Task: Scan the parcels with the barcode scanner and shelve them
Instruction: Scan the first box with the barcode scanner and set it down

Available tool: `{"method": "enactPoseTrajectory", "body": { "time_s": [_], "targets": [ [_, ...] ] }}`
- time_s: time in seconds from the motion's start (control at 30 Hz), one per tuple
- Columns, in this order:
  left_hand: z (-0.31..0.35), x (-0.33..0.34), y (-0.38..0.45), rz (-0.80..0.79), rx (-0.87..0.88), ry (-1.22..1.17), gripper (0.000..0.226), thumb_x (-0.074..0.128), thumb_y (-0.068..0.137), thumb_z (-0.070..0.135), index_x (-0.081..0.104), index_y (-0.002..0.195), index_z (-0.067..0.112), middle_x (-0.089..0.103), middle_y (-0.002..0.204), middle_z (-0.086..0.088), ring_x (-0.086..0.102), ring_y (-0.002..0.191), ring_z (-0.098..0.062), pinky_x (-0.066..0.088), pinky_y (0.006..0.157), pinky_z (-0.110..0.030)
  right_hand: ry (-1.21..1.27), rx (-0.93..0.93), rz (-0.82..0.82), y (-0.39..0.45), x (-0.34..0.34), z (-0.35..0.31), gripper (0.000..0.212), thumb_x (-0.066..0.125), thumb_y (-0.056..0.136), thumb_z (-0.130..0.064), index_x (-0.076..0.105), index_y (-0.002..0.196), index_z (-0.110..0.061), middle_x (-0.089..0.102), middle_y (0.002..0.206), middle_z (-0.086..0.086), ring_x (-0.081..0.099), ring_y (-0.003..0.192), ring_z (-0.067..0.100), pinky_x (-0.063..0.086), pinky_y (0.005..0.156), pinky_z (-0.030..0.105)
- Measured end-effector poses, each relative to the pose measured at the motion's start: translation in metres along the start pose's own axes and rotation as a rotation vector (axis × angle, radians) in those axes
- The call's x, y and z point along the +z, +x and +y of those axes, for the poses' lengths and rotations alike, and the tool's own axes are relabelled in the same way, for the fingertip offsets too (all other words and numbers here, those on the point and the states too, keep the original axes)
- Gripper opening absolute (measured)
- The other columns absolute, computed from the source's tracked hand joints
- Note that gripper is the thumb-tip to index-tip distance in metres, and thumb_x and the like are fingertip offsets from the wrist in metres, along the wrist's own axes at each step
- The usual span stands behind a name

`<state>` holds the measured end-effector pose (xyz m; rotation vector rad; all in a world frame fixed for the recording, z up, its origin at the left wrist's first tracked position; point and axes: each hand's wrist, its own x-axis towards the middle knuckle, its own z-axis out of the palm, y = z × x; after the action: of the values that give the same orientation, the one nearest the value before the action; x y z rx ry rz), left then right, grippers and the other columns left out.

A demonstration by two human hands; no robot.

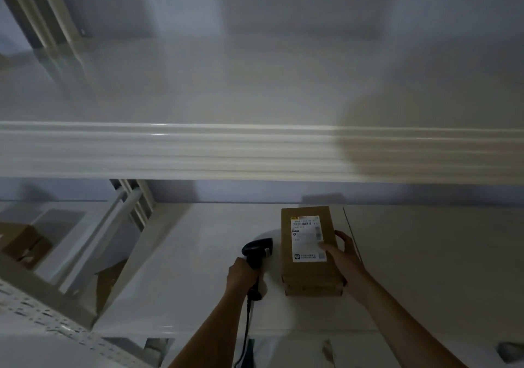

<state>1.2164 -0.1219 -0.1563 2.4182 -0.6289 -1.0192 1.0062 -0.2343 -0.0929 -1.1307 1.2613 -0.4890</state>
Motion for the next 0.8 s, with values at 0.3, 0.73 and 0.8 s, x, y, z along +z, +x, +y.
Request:
{"method": "enactPoseTrajectory", "body": {
  "time_s": [0.3, 0.73, 0.8],
  "targets": [
    [0.005, -0.003, 0.01, -0.023, 0.013, -0.225, 0.047, 0.065, 0.088, 0.017, 0.04, 0.122, -0.003, 0.058, 0.115, -0.018, 0.06, 0.095, -0.027, 0.05, 0.076, -0.033, -0.004, 0.0, 0.041, 0.008, 0.003, 0.0, 0.067, 0.071, 0.088, -0.031, 0.034, 0.144, -0.037, 0.065, 0.103, 0.001, 0.067, 0.089, 0.023, 0.054, 0.062, 0.032],
    [0.024, -0.059, -0.065, -0.277, 0.148, -0.755, 0.013, 0.06, 0.092, 0.016, 0.063, 0.096, 0.004, 0.055, 0.068, -0.012, 0.049, 0.054, -0.023, 0.046, 0.055, -0.031, -0.032, -0.133, 0.03, 0.004, 0.004, 0.006, 0.059, 0.072, 0.085, -0.039, 0.039, 0.133, -0.043, 0.064, 0.114, 0.008, 0.066, 0.097, 0.024, 0.057, 0.082, 0.043],
    [0.032, -0.062, -0.072, -0.284, 0.134, -0.792, 0.015, 0.06, 0.092, 0.018, 0.063, 0.095, 0.004, 0.054, 0.067, -0.011, 0.048, 0.053, -0.022, 0.045, 0.054, -0.03, -0.034, -0.184, 0.053, 0.001, 0.008, 0.009, 0.057, 0.072, 0.082, -0.043, 0.04, 0.13, -0.044, 0.061, 0.115, 0.01, 0.064, 0.096, 0.021, 0.054, 0.074, 0.035]
  ]
}}
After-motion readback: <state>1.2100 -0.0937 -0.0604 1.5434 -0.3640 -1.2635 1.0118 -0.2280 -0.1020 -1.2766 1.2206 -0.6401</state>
